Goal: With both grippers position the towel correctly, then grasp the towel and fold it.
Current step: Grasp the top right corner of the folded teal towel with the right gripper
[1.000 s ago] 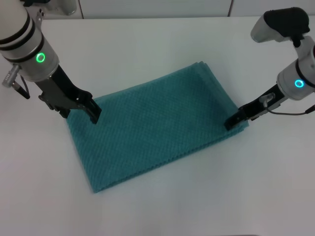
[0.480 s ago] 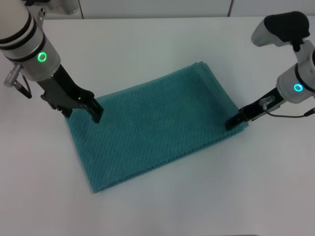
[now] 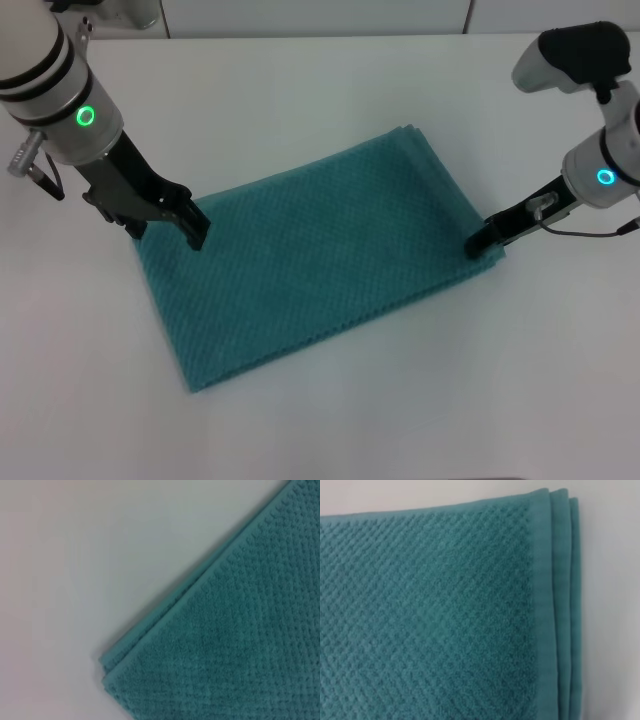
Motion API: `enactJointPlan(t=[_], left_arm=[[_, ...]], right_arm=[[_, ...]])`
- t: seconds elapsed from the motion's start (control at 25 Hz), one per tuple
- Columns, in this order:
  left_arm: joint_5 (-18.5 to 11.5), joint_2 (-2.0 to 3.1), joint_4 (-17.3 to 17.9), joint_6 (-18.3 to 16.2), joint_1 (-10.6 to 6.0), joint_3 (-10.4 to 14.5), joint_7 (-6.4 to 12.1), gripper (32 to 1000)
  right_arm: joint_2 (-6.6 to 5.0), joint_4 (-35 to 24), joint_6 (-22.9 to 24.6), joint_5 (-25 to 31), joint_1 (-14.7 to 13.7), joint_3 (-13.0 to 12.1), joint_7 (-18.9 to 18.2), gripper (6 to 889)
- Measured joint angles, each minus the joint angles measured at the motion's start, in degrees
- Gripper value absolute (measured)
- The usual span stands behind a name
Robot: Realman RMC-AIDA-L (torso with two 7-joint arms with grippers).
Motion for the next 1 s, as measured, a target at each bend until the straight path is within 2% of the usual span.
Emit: enactJointPlan(t=[0.2, 0.44, 0.52, 0.68, 1.0], left_arm=[[0.0, 0.0, 0.0, 0.0, 0.03, 0.0, 0.02, 793], [0.0, 0.0, -0.1, 0.0, 0.03, -0.2, 0.27, 792], [0.0, 0.0, -0.1, 0.0, 0.06, -0.3, 0.37, 792], [0.0, 0.0, -0.1, 0.1, 0.06, -0.3, 0.39, 791], [0.0, 0.0, -0.5, 0.1, 0.04, -0.3, 0.47, 791]], right_arm=[[-0.08, 0.0, -0.8, 0.1, -0.4, 0.2, -1.0, 512], [-0.22, 0.0, -1.4, 0.2, -0.5, 0.4, -2.2, 269], [-0.21, 0.0, -1.5, 0.5, -0.5, 0.4, -2.8, 78], [-0.35, 0.0, -1.2, 2.6, -0.6, 0.4, -4.1, 63], [-0.41, 0.0, -1.1, 3.0, -0.6, 0.4, -4.5, 37]])
